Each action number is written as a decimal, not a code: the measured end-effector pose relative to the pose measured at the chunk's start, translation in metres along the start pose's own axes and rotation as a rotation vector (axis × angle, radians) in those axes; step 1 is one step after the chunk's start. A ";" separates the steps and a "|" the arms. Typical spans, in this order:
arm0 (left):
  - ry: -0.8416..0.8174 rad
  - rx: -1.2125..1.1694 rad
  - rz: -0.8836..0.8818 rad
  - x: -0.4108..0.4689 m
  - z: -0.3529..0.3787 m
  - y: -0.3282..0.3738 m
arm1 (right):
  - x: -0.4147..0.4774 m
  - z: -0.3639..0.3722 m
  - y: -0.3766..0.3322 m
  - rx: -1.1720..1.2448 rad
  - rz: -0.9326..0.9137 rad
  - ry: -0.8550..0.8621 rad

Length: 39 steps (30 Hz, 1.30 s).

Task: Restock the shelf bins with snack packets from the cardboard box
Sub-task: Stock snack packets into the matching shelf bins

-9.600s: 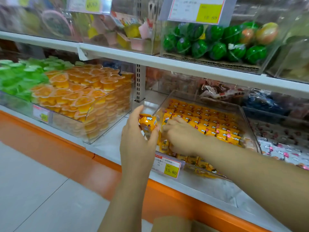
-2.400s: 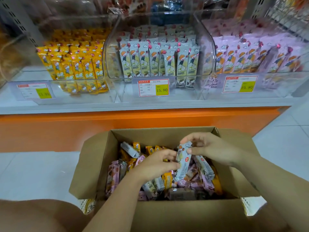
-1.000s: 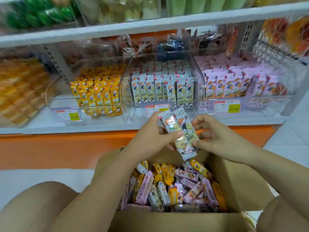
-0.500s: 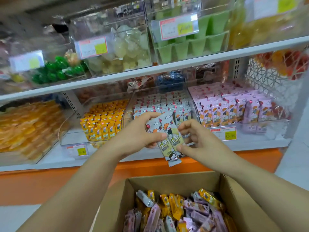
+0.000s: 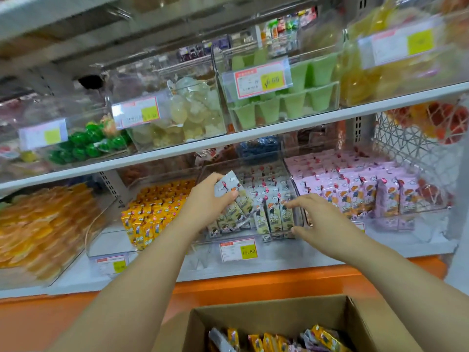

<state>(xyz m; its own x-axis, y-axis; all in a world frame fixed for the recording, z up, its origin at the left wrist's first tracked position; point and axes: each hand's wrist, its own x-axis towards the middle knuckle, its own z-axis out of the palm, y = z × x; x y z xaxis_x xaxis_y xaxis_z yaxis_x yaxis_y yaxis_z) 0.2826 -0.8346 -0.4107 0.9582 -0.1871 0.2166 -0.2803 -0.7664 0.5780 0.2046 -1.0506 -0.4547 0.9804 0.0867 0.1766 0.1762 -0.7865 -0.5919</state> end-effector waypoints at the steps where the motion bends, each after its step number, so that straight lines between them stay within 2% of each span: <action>1: -0.047 0.053 -0.033 0.008 0.006 -0.006 | 0.002 0.000 0.003 -0.006 0.007 0.011; 6: -0.314 0.257 -0.140 0.034 0.035 -0.026 | 0.007 0.002 0.011 -0.040 0.093 -0.027; 9: -0.357 0.328 -0.139 0.048 0.046 -0.033 | 0.008 0.008 0.011 -0.103 0.098 -0.072; 20: -0.524 0.277 -0.093 0.065 0.050 -0.042 | 0.013 0.015 0.015 -0.119 0.117 -0.072; 24: -0.380 0.376 -0.030 0.059 0.062 -0.043 | 0.012 0.018 0.016 -0.143 0.115 -0.065; 28: -0.207 0.286 -0.004 0.047 0.074 -0.051 | 0.012 0.019 0.017 -0.161 0.104 -0.071; 32: -0.211 0.266 -0.006 0.041 0.071 -0.057 | 0.011 0.019 0.015 -0.166 0.099 -0.056; 36: -0.224 0.246 -0.035 0.034 0.056 -0.052 | 0.005 0.019 0.009 -0.218 0.073 0.056; 39: -0.121 0.183 -0.010 0.014 0.045 -0.047 | -0.004 0.020 0.003 -0.251 0.005 0.147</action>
<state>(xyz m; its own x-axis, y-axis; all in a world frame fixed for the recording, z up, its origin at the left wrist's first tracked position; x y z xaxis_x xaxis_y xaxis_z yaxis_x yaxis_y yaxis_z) 0.3121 -0.8289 -0.4706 0.9639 -0.2428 0.1091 -0.2660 -0.8652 0.4251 0.2029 -1.0411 -0.4734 0.9547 0.0070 0.2974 0.1261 -0.9150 -0.3833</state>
